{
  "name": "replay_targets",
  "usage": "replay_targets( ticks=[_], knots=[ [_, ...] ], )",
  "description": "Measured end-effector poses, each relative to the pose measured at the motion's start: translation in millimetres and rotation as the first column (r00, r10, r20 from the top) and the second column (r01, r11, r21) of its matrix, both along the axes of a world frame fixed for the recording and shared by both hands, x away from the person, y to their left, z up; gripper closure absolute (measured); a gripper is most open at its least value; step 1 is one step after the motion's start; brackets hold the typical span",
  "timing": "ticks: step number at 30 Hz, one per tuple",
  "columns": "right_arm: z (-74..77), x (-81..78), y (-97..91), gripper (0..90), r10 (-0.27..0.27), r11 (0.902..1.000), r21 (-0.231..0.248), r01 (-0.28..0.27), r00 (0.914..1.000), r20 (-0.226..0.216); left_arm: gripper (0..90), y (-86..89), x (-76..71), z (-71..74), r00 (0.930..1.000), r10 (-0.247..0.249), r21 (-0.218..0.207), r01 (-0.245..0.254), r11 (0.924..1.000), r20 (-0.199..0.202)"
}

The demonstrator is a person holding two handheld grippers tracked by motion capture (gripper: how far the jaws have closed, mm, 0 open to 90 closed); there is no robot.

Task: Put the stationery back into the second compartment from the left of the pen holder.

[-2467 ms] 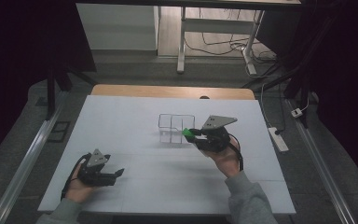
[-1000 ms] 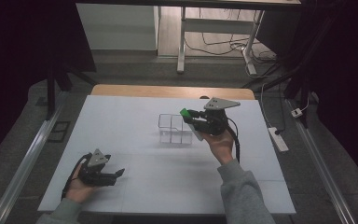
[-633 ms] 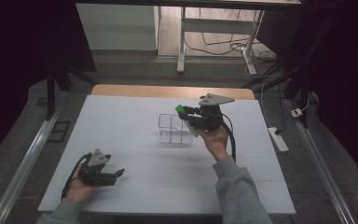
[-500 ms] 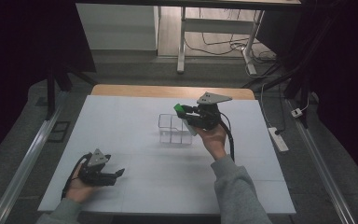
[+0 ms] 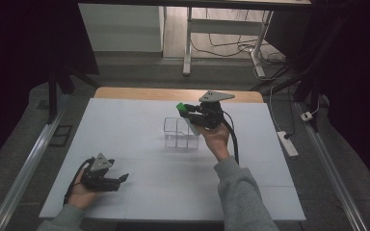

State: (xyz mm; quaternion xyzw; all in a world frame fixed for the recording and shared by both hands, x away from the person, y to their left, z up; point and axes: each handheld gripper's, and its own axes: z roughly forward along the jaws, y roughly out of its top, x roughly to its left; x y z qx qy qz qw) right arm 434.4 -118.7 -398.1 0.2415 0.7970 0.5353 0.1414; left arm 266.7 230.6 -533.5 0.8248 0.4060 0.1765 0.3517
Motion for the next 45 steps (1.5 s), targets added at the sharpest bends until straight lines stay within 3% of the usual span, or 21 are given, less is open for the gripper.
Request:
replay_targets(
  ticks=[17,27,34,38,45],
  knots=[
    [-4.2,18.9,21.3,66.3,-0.004,0.9992,0.040,0.004,1.0000,-0.003,20.7,0.9,-0.4,-0.6,1.0000,-0.001,-0.009,0.001,1.0000,-0.003],
    [-17.6,35.0,27.9,66.3,-0.031,0.9969,0.072,0.034,0.9989,-0.035,20.7,1.9,0.6,-1.6,1.0000,0.002,-0.008,-0.002,1.0000,-0.008],
    [-20.5,37.7,31.0,65.9,-0.038,0.9963,0.075,0.041,0.9984,-0.043,20.8,1.6,0.7,-2.2,0.9999,-0.003,-0.004,0.002,1.0000,-0.012],
    [-24.0,37.8,32.0,54.6,-0.057,0.9969,0.052,0.060,0.9964,-0.064,20.8,1.5,0.5,-2.1,0.9999,-0.003,-0.003,0.003,1.0000,-0.011],
    [-21.6,32.0,25.0,48.4,-0.045,0.9988,0.014,0.046,0.9964,-0.072,20.8,0.5,0.7,-2.6,0.9999,-0.003,0.001,0.003,1.0000,-0.011]
  ],
)
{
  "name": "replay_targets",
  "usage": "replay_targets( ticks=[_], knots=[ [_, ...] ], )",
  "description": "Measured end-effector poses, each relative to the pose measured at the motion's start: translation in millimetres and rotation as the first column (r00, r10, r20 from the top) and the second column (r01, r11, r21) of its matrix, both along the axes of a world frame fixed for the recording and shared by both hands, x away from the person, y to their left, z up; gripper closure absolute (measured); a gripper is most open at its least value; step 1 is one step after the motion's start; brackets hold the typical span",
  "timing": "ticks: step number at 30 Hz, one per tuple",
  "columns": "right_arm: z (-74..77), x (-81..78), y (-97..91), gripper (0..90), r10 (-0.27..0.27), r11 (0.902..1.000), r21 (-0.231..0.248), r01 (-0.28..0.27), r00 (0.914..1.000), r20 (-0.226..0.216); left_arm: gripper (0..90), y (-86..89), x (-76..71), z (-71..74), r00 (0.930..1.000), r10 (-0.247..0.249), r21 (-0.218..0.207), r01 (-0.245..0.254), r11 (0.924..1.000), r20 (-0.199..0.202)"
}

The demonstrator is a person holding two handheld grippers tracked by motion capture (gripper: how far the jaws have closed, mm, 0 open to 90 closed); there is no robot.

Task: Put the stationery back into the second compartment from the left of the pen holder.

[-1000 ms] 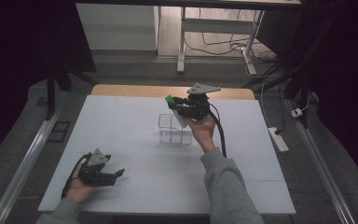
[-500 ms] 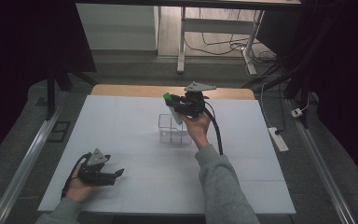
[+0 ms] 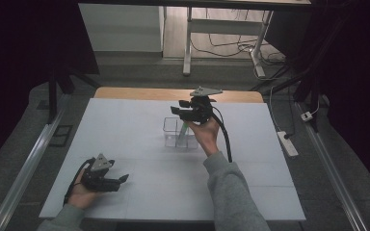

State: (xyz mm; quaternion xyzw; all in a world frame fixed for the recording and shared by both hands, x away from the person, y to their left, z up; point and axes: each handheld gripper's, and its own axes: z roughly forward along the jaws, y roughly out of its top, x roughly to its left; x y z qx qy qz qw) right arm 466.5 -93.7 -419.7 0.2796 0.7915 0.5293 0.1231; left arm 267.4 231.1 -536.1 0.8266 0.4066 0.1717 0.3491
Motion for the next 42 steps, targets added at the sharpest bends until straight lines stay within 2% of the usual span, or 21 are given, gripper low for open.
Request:
replay_targets(
  ticks=[3,8,14,24,28,42],
  knots=[
    [1.4,-2.4,-2.3,46.9,0.018,0.9998,-0.004,-0.018,0.9997,-0.014,20.8,-0.2,-0.1,0.0,1.0000,0.000,0.000,0.000,1.0000,0.000],
    [3.3,-8.9,-8.1,44.8,0.026,0.9988,-0.042,-0.026,0.9997,-0.005,20.8,-0.1,-0.4,0.1,1.0000,0.000,0.002,0.000,1.0000,0.000],
    [6.4,-19.2,-21.5,43.8,0.038,0.9989,-0.026,-0.039,0.9992,-0.009,20.8,0.0,-0.3,0.1,1.0000,0.002,0.004,-0.002,1.0000,0.001],
    [7.9,-38.9,-42.5,43.2,0.032,0.9962,-0.082,-0.031,0.9994,0.011,20.8,0.3,-0.7,0.8,1.0000,0.006,0.004,-0.006,1.0000,0.006],
    [4.5,-46.2,-50.4,42.9,0.030,0.9927,-0.117,-0.028,0.9995,0.012,20.8,0.7,-0.7,0.9,0.9999,0.008,0.002,-0.008,1.0000,0.009],
    [-17.6,-73.5,-92.7,42.0,0.008,0.9864,-0.164,-0.013,0.9994,-0.033,20.8,0.5,-0.3,1.3,0.9998,0.013,0.003,-0.013,0.9999,0.012]
  ],
)
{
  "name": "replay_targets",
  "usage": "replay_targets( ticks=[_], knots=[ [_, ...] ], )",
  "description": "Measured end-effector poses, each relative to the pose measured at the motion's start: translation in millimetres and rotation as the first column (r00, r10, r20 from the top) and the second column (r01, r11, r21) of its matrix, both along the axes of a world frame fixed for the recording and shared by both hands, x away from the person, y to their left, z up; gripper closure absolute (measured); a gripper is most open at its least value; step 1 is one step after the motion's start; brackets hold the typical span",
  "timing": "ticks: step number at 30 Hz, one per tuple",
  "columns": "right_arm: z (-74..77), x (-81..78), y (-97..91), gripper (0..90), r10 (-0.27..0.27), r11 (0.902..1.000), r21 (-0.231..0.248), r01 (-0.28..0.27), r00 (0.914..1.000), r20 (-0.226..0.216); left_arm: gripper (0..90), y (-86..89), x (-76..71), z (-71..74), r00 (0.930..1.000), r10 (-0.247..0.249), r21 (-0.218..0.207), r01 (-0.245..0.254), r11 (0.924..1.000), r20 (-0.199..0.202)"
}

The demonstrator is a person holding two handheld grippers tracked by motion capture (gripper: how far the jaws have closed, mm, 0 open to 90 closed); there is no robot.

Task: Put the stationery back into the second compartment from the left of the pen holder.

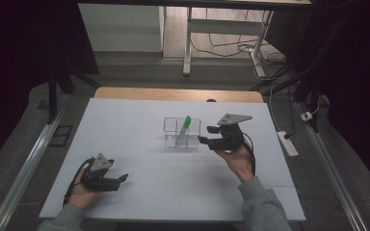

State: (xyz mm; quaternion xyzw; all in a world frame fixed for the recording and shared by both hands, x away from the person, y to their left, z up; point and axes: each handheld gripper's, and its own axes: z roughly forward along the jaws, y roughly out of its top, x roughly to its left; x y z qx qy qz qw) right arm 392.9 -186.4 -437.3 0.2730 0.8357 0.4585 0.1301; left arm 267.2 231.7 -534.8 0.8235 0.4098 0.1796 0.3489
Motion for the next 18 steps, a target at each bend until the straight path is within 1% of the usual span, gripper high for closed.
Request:
replay_targets(
  ticks=[9,15,18],
  knots=[
    [-19.0,-17.8,-29.5,41.7,-0.029,0.9989,-0.039,0.028,0.9989,-0.038,20.8,-0.2,0.4,0.2,1.0000,0.001,0.000,-0.001,1.0000,0.001],
    [-32.1,-30.5,-54.1,41.1,-0.060,0.9962,-0.068,0.055,0.9962,-0.064,20.8,-0.3,0.6,0.7,1.0000,0.002,-0.001,-0.002,1.0000,0.002],
    [-38.1,-37.3,-65.2,40.8,-0.071,0.9942,-0.085,0.065,0.9951,-0.068,20.9,0.0,1.2,0.9,1.0000,0.005,-0.004,-0.005,1.0000,0.007]
  ],
)
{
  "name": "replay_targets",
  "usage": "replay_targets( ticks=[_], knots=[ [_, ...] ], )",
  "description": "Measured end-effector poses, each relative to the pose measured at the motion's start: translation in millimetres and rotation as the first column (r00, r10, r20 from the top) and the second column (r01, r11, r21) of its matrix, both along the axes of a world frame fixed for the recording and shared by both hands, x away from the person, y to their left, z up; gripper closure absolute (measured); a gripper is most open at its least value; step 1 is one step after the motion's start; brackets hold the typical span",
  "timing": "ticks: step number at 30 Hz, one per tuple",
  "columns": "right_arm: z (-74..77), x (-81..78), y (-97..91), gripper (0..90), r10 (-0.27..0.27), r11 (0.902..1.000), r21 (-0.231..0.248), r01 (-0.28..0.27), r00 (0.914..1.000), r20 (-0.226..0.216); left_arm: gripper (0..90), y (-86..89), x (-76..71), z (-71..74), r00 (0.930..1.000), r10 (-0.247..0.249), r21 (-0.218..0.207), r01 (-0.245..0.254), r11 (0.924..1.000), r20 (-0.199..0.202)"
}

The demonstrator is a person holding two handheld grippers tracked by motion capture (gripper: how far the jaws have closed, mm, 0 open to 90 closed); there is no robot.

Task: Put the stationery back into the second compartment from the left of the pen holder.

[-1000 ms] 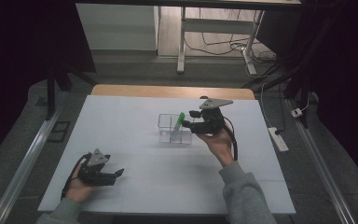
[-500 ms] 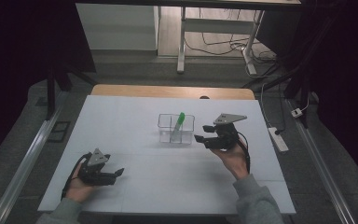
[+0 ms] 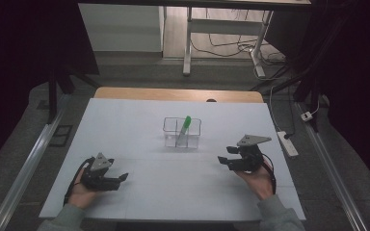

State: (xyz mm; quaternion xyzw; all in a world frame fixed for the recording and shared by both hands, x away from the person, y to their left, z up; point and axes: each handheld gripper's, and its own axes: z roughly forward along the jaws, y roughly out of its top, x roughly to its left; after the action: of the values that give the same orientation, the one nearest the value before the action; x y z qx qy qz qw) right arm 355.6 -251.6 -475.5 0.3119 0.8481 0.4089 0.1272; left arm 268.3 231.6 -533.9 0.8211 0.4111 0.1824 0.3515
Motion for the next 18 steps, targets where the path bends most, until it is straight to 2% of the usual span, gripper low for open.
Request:
replay_targets(
  ticks=[8,18],
  knots=[
    [-12.3,-10.7,-20.9,40.0,-0.011,0.9995,-0.031,0.010,0.9998,-0.018,20.9,-0.2,0.2,0.2,1.0000,0.002,0.002,-0.002,1.0000,0.002],
    [-16.8,-13.3,-30.5,39.7,-0.008,0.9995,-0.032,0.007,0.9998,-0.020,20.9,0.1,0.0,1.0,1.0000,0.001,0.001,-0.001,1.0000,0.009]
  ],
)
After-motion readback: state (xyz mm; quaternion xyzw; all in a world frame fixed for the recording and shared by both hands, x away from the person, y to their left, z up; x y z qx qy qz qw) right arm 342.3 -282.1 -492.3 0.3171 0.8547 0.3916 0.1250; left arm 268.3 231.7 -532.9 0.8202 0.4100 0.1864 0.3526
